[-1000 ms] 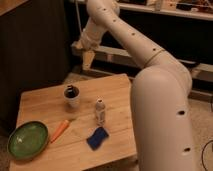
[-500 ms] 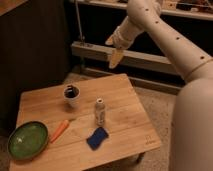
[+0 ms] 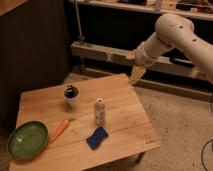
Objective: Move the arm in a circular motion
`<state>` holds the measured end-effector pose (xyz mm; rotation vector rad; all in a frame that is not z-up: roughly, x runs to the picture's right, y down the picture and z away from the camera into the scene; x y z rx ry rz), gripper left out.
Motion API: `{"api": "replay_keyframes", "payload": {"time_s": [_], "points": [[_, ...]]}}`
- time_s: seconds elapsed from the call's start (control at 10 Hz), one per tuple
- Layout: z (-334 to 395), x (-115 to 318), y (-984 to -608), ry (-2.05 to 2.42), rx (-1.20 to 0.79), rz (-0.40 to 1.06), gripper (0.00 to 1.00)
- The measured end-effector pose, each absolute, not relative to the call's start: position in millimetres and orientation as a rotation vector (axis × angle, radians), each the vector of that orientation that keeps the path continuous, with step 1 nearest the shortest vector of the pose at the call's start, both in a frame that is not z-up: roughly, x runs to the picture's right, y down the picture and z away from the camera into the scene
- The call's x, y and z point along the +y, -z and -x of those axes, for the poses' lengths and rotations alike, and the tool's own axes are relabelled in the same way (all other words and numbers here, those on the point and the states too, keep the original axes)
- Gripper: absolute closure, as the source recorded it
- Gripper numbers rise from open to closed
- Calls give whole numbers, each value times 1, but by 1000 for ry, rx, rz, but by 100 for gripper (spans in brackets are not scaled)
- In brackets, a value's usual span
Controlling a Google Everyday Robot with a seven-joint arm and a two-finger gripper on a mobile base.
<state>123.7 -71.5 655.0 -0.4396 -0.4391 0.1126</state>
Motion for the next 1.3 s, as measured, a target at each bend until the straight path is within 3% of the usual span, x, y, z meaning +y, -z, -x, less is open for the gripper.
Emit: {"api": "replay_keyframes", "payload": {"time_s": [0.3, 0.6, 1.3], "points": [[-103, -11, -639, -84, -452, 507, 20], [-35, 34, -633, -21, -484, 602, 20], [168, 60, -655, 264, -651, 816, 20]]}}
